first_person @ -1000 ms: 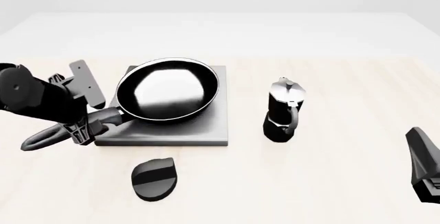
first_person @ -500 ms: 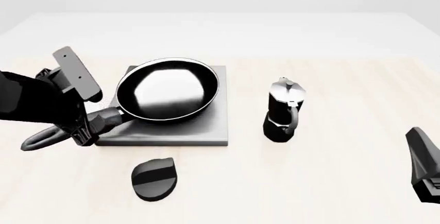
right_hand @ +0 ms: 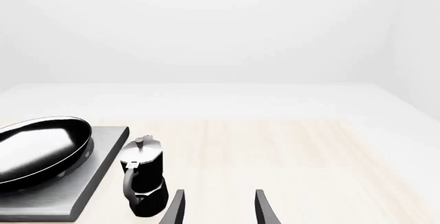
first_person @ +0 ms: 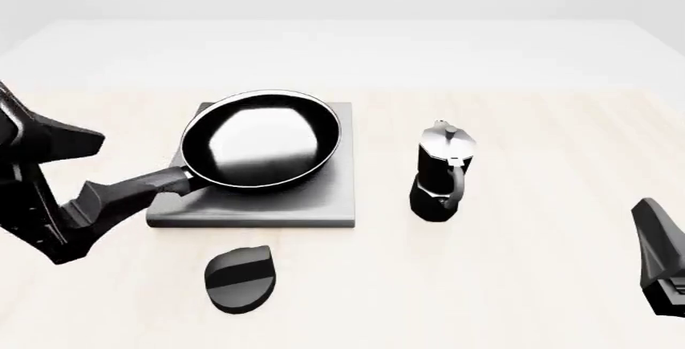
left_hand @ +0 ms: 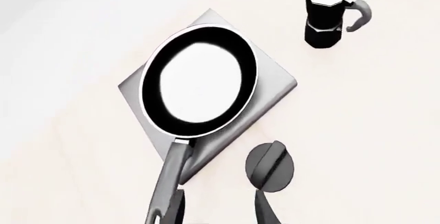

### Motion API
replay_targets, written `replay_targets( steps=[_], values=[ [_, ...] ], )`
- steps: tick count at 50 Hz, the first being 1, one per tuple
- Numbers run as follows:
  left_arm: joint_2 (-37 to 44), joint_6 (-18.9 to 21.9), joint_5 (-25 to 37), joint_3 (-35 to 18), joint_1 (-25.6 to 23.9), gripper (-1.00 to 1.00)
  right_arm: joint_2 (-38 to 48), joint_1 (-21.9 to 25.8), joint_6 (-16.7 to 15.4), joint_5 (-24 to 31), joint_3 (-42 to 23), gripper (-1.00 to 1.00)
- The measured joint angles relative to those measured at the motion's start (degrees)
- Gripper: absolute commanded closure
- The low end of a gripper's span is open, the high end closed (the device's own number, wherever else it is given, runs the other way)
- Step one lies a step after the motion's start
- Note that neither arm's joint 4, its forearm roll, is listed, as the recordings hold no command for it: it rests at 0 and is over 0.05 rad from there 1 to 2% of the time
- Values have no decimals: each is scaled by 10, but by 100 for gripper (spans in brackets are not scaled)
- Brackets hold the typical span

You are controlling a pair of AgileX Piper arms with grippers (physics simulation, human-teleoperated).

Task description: Turn on the stove and put the frying pan on it.

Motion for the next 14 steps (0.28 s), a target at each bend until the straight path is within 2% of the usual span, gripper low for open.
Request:
replay_targets(
  steps=[14],
  values=[
    [-219,-58,123,-3,-47,-100,0,0,0,0,0,-100]
  ],
)
